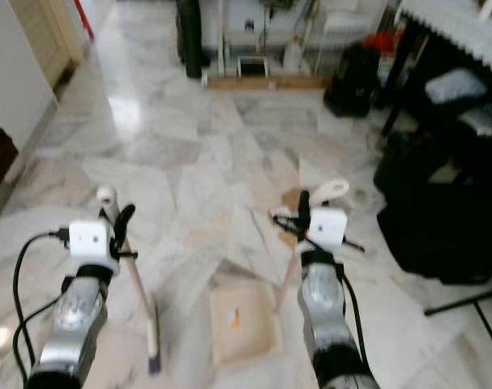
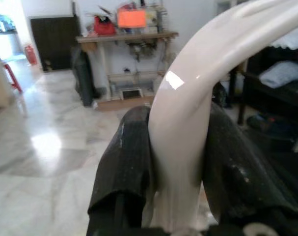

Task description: Sweep floor

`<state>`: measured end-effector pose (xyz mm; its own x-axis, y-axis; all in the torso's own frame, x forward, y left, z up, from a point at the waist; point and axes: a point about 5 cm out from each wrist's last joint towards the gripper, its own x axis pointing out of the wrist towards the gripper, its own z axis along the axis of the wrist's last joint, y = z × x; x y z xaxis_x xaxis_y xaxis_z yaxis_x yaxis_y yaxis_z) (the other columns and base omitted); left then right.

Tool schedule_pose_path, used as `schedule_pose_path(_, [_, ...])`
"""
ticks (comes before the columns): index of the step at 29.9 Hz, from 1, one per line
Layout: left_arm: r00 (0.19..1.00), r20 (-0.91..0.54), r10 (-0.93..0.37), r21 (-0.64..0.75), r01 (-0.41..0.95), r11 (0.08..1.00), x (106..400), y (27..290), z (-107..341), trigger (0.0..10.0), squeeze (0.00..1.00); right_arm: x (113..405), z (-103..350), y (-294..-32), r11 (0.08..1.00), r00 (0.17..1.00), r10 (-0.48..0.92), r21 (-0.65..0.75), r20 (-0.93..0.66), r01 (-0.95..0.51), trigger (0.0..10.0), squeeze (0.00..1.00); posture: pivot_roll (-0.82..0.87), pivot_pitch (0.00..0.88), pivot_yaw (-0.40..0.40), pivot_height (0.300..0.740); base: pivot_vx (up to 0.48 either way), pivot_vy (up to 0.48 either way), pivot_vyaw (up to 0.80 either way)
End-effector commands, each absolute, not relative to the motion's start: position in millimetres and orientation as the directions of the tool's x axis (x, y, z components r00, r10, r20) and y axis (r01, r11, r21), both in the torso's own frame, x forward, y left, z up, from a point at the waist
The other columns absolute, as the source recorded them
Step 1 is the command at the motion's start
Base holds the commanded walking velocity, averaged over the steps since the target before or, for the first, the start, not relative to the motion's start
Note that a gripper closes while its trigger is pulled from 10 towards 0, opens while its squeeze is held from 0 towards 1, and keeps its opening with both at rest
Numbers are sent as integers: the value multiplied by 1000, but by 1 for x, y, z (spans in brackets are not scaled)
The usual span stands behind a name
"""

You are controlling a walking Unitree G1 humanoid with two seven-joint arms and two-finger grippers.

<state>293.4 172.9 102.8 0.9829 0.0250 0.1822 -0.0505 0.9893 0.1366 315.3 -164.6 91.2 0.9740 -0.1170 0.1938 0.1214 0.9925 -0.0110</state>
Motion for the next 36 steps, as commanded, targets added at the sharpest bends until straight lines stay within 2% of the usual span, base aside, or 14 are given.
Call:
schedule_pose_path(1, [975, 222, 32, 144, -65, 987, 295, 177, 112, 10000, 0, 320, 104, -162, 993, 964, -106, -16, 245, 113, 10000, 0, -14, 83, -33, 740, 281, 0, 0])
schedule_pose_path(5, [974, 222, 33, 141, -66, 988, 294, 176, 112, 10000, 0, 320, 106, -161, 994, 962, -87, -46, 259, 102, 10000, 0, -15, 85, -36, 740, 283, 0, 0])
schedule_pose_path(12, [974, 221, 37, 141, -70, 988, 294, 176, 112, 10000, 0, 320, 106, -159, 995, 962, -80, -36, 261, 92, 10000, 0, -13, 94, -38, 740, 283, 0, 587])
schedule_pose_path(36, [975, 221, 36, 143, -69, 987, 295, 177, 112, 10000, 0, 320, 107, -160, 995, 961, -85, -26, 262, 96, 10000, 0, -13, 111, -35, 740, 283, 0, 0])
